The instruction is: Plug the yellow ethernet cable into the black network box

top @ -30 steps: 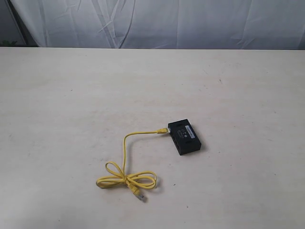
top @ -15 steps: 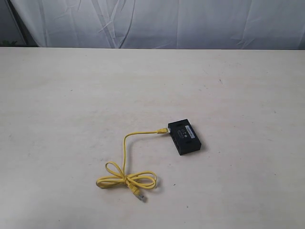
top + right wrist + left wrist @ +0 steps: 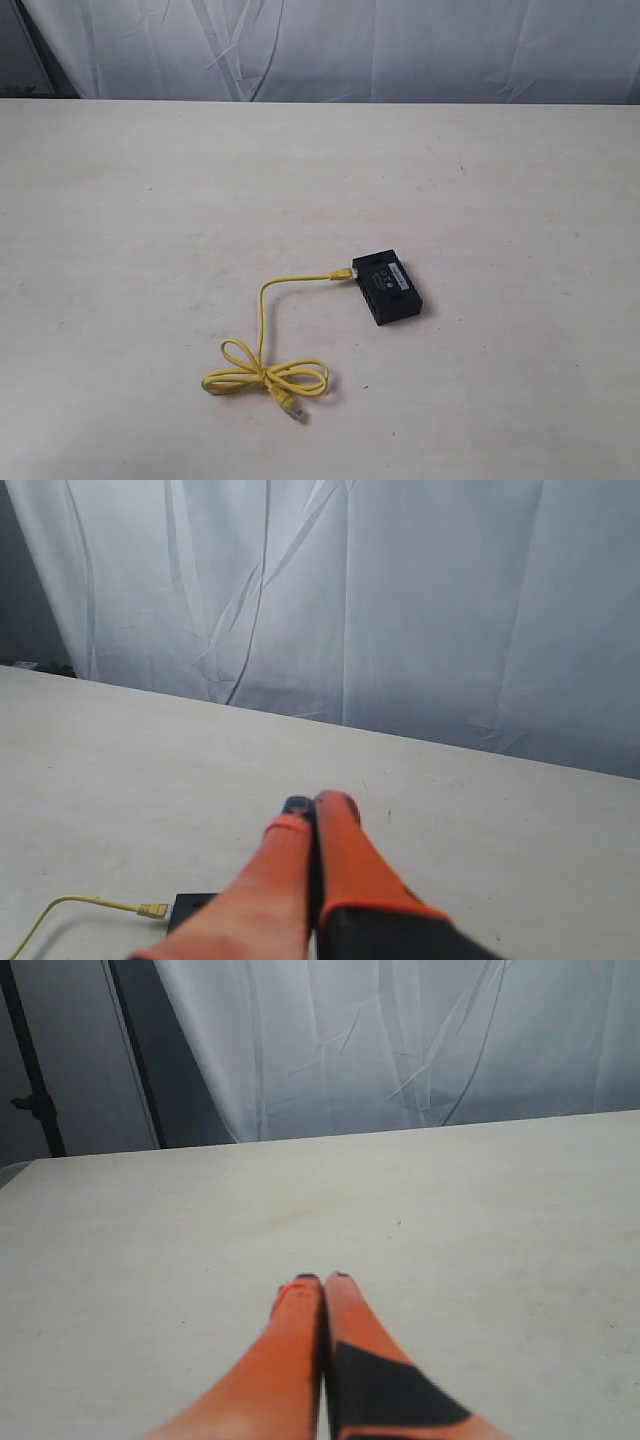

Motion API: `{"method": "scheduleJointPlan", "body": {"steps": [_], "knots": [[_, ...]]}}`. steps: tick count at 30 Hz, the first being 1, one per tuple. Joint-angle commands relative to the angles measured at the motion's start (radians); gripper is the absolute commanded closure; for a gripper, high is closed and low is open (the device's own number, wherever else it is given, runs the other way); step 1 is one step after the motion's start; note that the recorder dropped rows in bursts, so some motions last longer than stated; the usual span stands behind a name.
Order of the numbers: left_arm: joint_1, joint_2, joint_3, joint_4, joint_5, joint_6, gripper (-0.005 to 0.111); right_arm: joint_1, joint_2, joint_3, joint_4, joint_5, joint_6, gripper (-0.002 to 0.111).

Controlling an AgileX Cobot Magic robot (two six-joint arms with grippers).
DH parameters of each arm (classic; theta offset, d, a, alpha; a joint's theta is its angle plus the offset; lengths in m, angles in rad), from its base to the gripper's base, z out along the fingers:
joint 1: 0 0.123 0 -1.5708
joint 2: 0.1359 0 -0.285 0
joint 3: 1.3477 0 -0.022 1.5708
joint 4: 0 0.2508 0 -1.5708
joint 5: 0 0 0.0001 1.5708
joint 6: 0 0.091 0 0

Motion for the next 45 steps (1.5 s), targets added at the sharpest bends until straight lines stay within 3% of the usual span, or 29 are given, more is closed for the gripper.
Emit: {"method": "scheduleJointPlan", "body": {"steps": [1,29,45], "knots": [[0.003,-0.006,0.004,-0.010,0.002,-0.015,0.107,-0.003,-0.005,0.005,0.000,-0.005,0.000,0.109],[0.003,-0.006,0.004,-0.003,-0.005,-0.015,0.107,-0.005,-0.007,0.005,0.000,-0.007,0.000,0.109],[0.003,-0.006,0.004,-0.003,-0.005,-0.015,0.107,-0.005,-0.156,0.005,0.000,-0.003,0.000,0.109]]}}
